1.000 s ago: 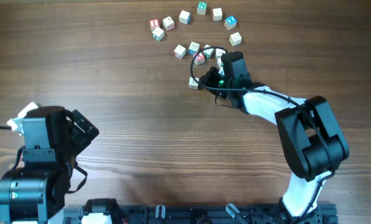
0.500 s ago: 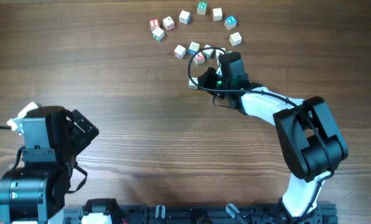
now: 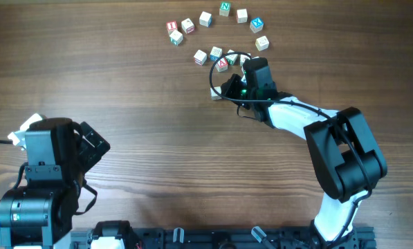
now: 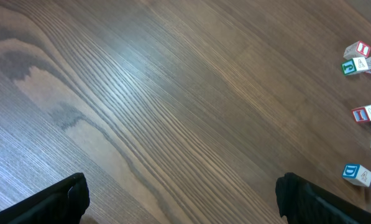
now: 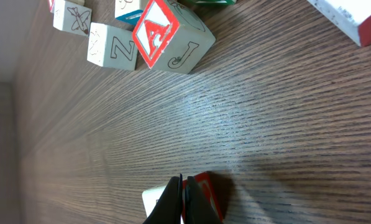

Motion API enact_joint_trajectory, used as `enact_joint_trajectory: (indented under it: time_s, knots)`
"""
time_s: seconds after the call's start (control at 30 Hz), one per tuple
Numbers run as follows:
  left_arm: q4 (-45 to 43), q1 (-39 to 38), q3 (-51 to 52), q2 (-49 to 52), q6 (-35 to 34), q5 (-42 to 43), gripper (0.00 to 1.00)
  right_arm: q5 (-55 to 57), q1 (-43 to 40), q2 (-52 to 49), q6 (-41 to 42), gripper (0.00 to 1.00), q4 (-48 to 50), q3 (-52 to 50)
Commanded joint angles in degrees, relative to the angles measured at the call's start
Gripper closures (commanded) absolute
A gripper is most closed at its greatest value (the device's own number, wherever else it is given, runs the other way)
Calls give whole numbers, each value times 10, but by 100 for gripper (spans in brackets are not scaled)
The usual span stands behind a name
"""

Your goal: Form a circle

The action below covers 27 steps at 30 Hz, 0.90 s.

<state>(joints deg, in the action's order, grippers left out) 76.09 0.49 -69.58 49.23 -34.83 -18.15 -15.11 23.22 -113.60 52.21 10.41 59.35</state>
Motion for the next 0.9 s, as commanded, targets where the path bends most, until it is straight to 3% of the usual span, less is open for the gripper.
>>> enact_joint_trajectory:
  time_s: [0.0, 0.87]
  knots:
    - [-2, 3, 2, 0, -6, -8, 0, 11, 1, -13, -11, 95, 3, -3]
    - [-2, 3, 2, 0, -6, -7, 0, -18, 1, -13, 4, 95, -43, -3]
